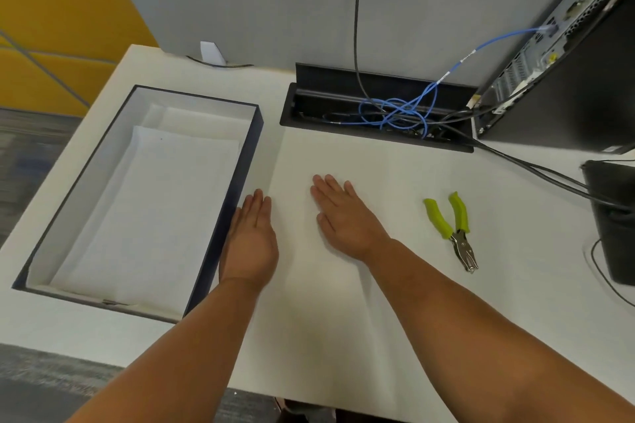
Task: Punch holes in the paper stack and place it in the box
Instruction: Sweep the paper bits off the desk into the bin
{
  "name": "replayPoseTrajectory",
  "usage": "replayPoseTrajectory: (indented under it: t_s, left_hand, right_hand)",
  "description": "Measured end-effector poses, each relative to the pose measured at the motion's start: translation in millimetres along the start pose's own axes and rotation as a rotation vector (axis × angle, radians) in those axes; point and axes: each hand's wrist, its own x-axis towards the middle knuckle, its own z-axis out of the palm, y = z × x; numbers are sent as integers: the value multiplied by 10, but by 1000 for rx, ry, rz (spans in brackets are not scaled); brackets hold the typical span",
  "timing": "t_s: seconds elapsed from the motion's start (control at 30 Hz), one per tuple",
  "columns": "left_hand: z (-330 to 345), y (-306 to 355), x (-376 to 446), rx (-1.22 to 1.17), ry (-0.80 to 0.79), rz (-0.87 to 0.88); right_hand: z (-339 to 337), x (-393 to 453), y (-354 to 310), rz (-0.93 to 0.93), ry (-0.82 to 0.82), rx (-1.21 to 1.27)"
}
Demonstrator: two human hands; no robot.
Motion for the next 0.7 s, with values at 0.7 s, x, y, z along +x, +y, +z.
replayPoseTrajectory:
  t_s: [0.7]
  left_hand:
    - [-31, 47, 21, -111, -3, -38]
  right_hand:
    - [-102, 437, 14, -262, -146, -93]
